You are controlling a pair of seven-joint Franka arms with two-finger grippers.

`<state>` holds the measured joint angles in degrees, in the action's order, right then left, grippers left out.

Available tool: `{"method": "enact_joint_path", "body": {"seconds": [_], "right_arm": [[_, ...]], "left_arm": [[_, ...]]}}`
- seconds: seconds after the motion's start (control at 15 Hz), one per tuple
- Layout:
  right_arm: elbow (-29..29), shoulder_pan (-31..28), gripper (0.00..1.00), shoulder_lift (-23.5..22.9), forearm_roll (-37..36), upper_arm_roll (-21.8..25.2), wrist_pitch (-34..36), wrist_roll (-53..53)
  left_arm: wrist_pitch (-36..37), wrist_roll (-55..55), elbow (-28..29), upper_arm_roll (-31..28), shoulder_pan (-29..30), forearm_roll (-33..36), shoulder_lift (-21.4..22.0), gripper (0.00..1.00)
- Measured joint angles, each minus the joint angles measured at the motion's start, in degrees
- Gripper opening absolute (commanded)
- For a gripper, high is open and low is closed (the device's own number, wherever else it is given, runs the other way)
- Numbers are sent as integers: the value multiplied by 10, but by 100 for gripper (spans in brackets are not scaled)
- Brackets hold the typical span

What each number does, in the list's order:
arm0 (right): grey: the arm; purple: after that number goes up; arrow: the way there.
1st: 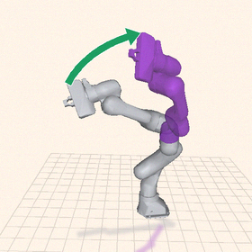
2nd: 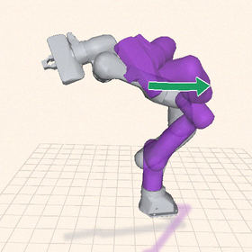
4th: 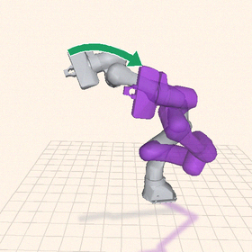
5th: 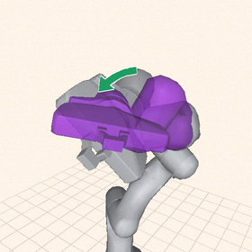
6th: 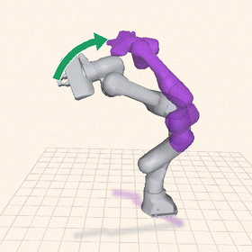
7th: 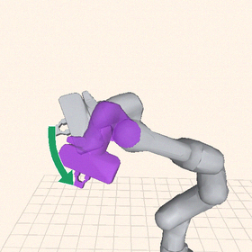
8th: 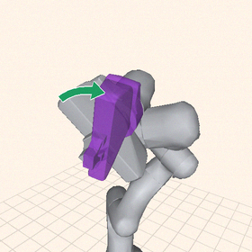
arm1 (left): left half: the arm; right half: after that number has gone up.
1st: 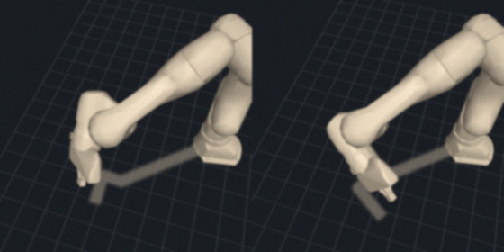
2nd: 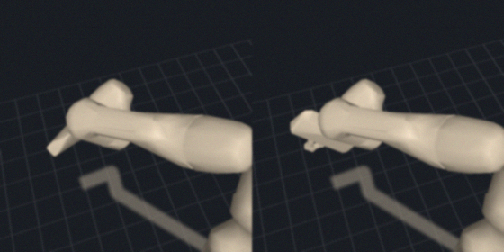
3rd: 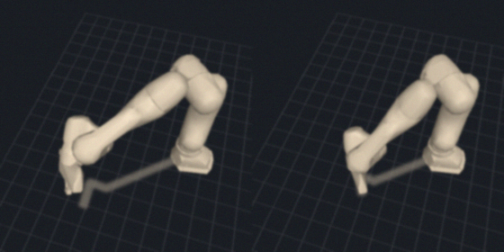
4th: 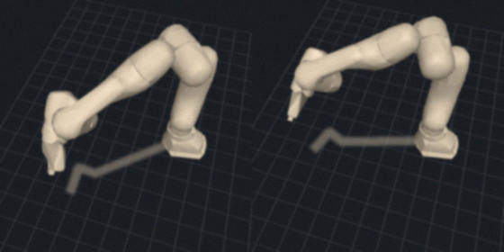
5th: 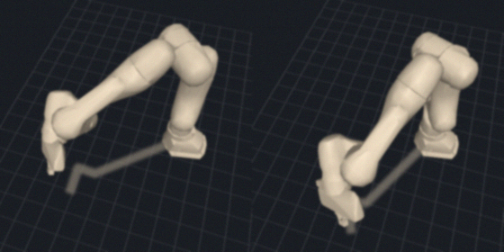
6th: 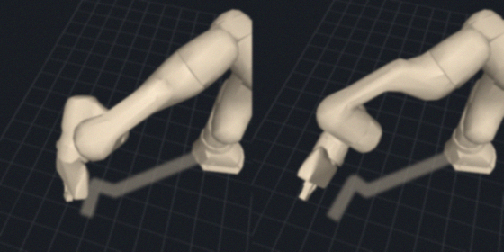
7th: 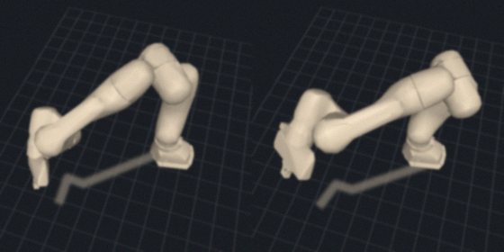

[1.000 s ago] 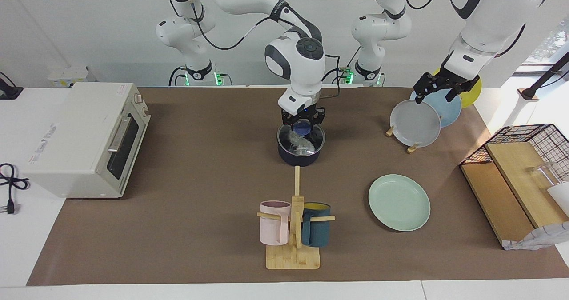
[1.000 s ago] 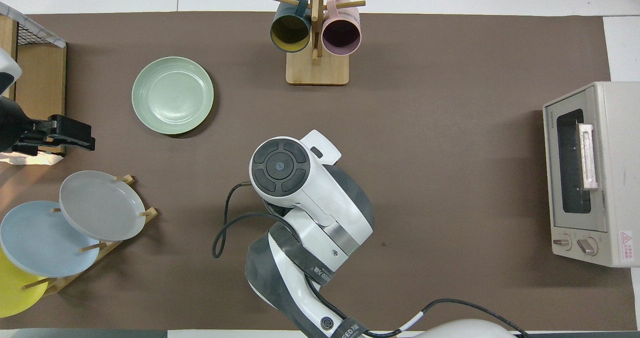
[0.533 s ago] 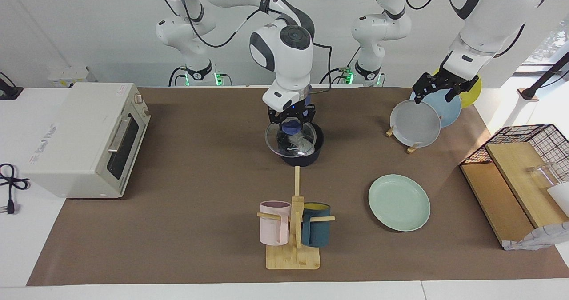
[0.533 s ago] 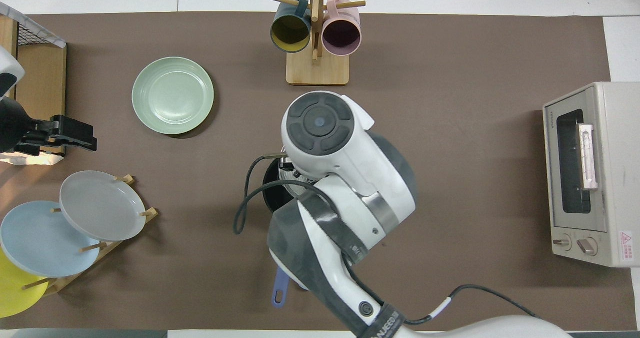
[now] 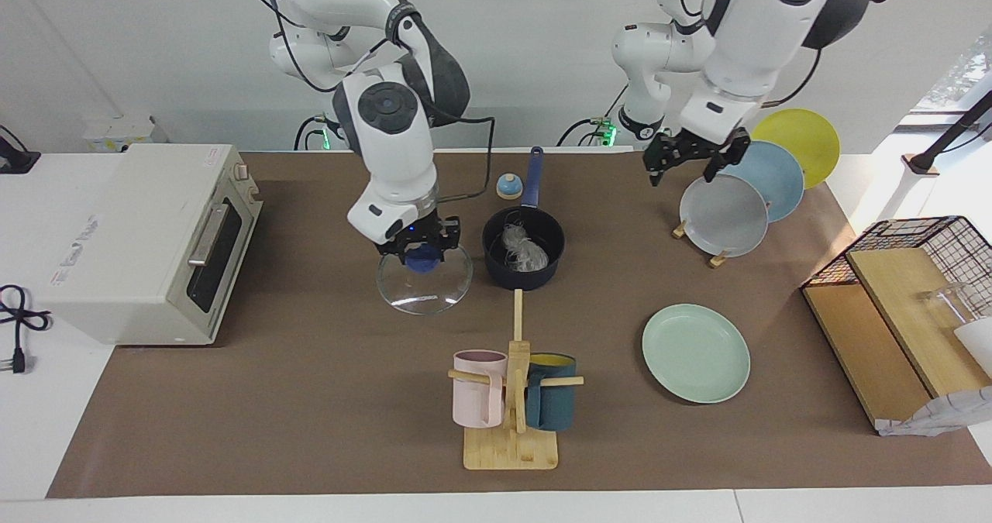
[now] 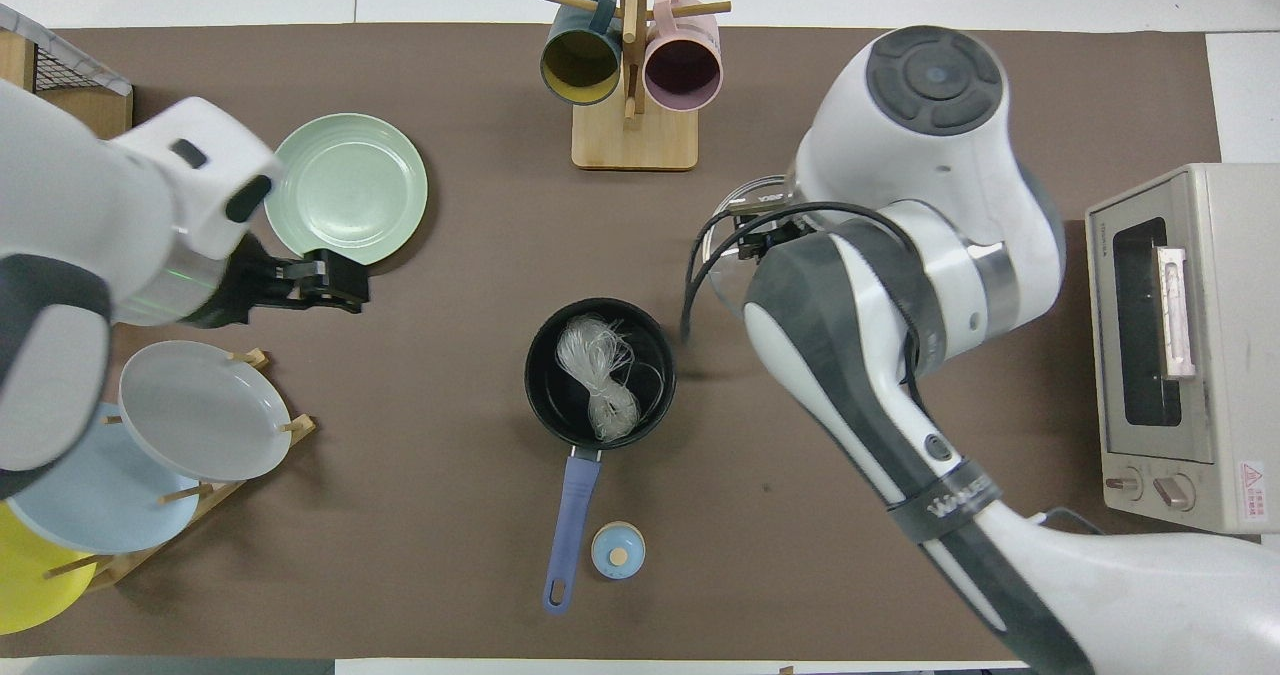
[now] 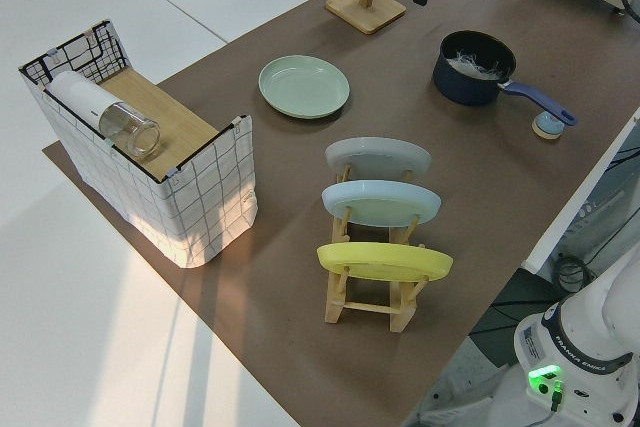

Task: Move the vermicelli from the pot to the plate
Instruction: 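Lift the lid with the right gripper while the left gripper reaches the pot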

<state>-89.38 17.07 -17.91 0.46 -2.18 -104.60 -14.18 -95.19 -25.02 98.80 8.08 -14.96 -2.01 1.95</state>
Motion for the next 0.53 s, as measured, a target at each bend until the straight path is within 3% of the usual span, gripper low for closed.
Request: {"method": "enact_joint_path", "body": {"seconds": [0.33, 0.53], "right_arm": [[-26, -97, 51, 0, 0, 1, -8, 123], [-101, -127, 51, 11, -5, 1, -88, 166]], "left_arm": [[-146, -162, 92, 2, -128, -10, -33, 100], [-250, -220, 153, 2, -183, -10, -61, 100]]}}
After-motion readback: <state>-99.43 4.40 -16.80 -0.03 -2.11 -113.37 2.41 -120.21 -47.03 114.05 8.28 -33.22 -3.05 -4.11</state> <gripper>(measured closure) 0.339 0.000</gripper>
